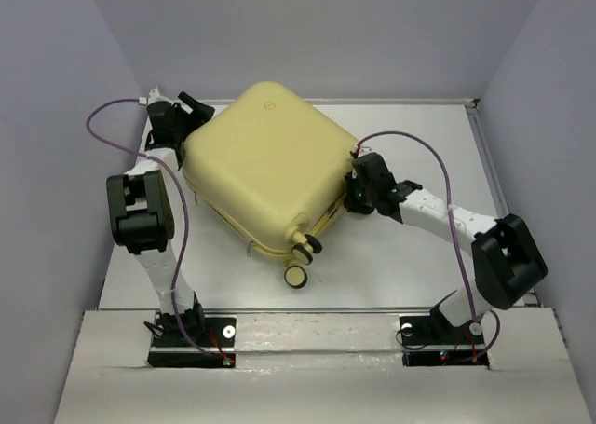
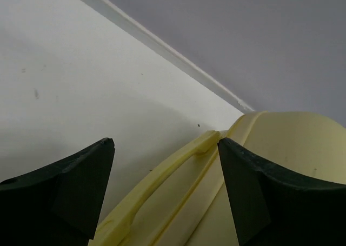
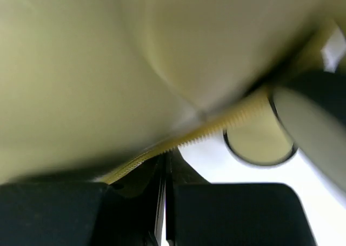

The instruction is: Pack the luggage

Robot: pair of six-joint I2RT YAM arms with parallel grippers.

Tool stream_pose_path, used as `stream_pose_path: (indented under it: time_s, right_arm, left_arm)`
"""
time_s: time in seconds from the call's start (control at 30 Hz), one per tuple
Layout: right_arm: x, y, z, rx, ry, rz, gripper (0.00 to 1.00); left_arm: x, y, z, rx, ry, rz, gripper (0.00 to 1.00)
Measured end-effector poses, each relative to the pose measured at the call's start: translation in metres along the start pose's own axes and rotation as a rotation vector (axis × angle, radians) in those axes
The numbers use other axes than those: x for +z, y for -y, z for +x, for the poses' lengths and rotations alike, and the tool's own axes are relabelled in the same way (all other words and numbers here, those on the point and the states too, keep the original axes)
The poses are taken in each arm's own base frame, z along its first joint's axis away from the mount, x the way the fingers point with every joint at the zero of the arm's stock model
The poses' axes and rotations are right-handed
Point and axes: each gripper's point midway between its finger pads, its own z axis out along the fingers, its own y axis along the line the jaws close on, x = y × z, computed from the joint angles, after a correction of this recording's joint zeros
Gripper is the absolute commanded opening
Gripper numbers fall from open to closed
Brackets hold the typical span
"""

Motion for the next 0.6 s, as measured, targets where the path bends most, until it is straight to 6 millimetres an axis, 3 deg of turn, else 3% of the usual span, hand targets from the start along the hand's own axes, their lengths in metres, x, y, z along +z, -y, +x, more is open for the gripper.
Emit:
stream_pose_path:
  time_s: [0.07,0.17,0.23,0.27,0.3,0.33,0.37,0.4,0.5,0.57,0.6]
  right_arm:
    - [0.012,0.012,-0.021,0.028,0.017,0.045,0.07]
    - [0.033,0.033,-0.057,0.069,0.029,0.111,0.19]
    - [0.055,0.047,-0.092,0.095,0.02,0.147,0.38]
    - [0.068,0.052,-0.111,0.098,0.018,0.149,0.48]
    - [0.083,0.057,-0.138,0.099,0.026,0.134,0.7]
    - [0.095,0.06,-0.155,0.105,0.044,0.12,0.78]
    - [0.107,0.062,-0.181,0.105,0.086,0.1,0.85]
    - [0.121,0.069,-0.206,0.118,0.133,0.075,0.92]
    - [0.125,0.061,-0.248,0.143,0.223,0.022,0.97]
    - [0.107,0.041,-0.262,0.143,0.249,-0.045,0.97]
    - [0.088,0.019,-0.271,0.126,0.271,-0.088,0.97]
  left_arm:
    - [-0.021,-0.009,-0.002,-0.036,0.051,-0.045,0.89]
    - [-0.067,-0.024,-0.005,-0.097,0.198,-0.139,0.88]
    - [-0.11,-0.018,0.001,-0.123,0.305,-0.168,0.88]
    - [-0.128,-0.006,0.005,-0.127,0.342,-0.153,0.87]
    - [-0.14,0.001,0.008,-0.127,0.373,-0.148,0.87]
    - [-0.161,0.027,0.016,-0.103,0.389,-0.09,0.86]
    - [-0.181,0.034,0.019,-0.066,0.435,-0.106,0.85]
    - [-0.2,0.024,0.034,-0.046,0.446,-0.146,0.85]
    - [-0.235,0.018,0.058,-0.047,0.463,-0.165,0.83]
    - [-0.258,0.029,0.066,-0.063,0.461,-0.115,0.83]
    - [-0.265,0.031,0.077,-0.059,0.426,-0.1,0.83]
